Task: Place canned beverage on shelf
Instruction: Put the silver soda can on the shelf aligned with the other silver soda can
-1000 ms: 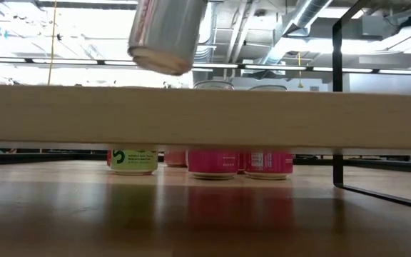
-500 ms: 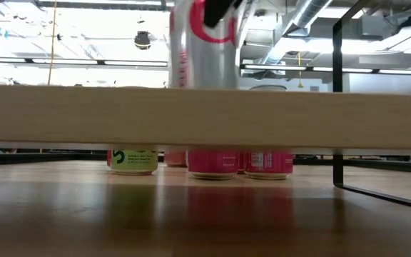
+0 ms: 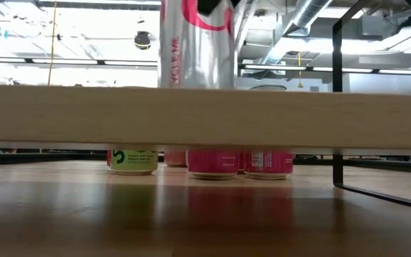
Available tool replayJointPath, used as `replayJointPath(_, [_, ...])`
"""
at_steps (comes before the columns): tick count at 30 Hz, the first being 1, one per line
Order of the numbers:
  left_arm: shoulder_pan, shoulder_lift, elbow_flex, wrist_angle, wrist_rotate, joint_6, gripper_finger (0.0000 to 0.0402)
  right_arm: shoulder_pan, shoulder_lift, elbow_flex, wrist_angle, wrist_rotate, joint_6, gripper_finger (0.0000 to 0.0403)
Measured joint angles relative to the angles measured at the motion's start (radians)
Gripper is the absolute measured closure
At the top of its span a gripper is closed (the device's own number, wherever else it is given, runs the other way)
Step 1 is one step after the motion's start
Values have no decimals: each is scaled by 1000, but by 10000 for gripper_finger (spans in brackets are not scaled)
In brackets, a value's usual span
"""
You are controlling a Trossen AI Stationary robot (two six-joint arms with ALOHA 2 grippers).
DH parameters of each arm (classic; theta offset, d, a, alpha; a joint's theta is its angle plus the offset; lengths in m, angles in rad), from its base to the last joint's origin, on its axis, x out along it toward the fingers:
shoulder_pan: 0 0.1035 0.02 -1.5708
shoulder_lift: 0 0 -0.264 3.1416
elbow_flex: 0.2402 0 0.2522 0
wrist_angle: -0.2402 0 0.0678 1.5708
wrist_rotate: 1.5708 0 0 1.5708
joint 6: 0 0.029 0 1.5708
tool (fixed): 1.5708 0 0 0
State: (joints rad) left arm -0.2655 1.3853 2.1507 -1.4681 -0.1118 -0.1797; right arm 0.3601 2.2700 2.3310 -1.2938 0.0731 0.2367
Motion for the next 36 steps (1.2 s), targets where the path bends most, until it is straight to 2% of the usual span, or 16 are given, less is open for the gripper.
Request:
replayJointPath(5, [0,0,0,0,0,4,70,-16,0,0,41,1,0,83])
replayJointPath(14, [0,0,0,0,1,4,70,-23,-3,1,61,9,5,79])
replayJointPath(17, [0,0,0,0,1,9,70,-25,-9,22,58,55,14,79])
replayJointPath(23, [0,0,0,-2,1,18,70,-23,-115,27,49,99,73,79])
replayJointPath(26, [-7,0,0,-8,1,18,70,12,-145,26,27,185,95,93])
replayJointPath(28, [-16,-4,0,-8,2,18,70,42,-151,26,28,282,137,119])
replayJointPath(30, [-31,-8,0,-8,2,13,70,66,-153,10,11,336,194,161])
replayJointPath(32, [-46,-16,0,-8,2,12,70,88,-145,-20,2,379,249,221])
replayJointPath(36, [-81,-33,0,-7,-1,-18,70,112,-133,-103,5,419,377,367])
